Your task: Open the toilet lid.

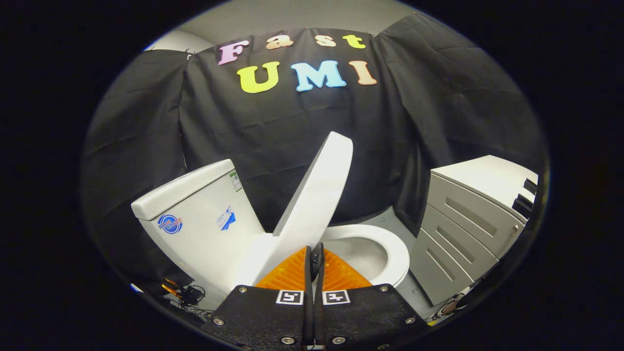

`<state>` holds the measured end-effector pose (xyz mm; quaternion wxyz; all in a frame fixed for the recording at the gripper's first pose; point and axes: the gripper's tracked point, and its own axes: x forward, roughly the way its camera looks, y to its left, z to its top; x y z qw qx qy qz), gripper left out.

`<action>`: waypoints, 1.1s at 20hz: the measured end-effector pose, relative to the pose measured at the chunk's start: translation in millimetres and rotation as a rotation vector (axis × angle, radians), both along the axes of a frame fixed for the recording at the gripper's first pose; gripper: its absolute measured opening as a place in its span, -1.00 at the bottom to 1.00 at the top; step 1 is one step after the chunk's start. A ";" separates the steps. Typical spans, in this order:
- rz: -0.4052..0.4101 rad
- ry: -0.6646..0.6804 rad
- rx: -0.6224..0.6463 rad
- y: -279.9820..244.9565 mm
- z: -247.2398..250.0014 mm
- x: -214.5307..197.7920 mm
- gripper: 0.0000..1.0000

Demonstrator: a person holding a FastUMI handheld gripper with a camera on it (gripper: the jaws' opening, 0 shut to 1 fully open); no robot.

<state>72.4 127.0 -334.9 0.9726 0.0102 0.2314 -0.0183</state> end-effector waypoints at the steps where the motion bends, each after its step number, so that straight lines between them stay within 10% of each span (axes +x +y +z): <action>1: -0.009 -0.005 -0.007 4.5 3.0 0.7 -1.00; 22: 0.077 -0.122 -0.320 155.1 35.8 15.1 -1.00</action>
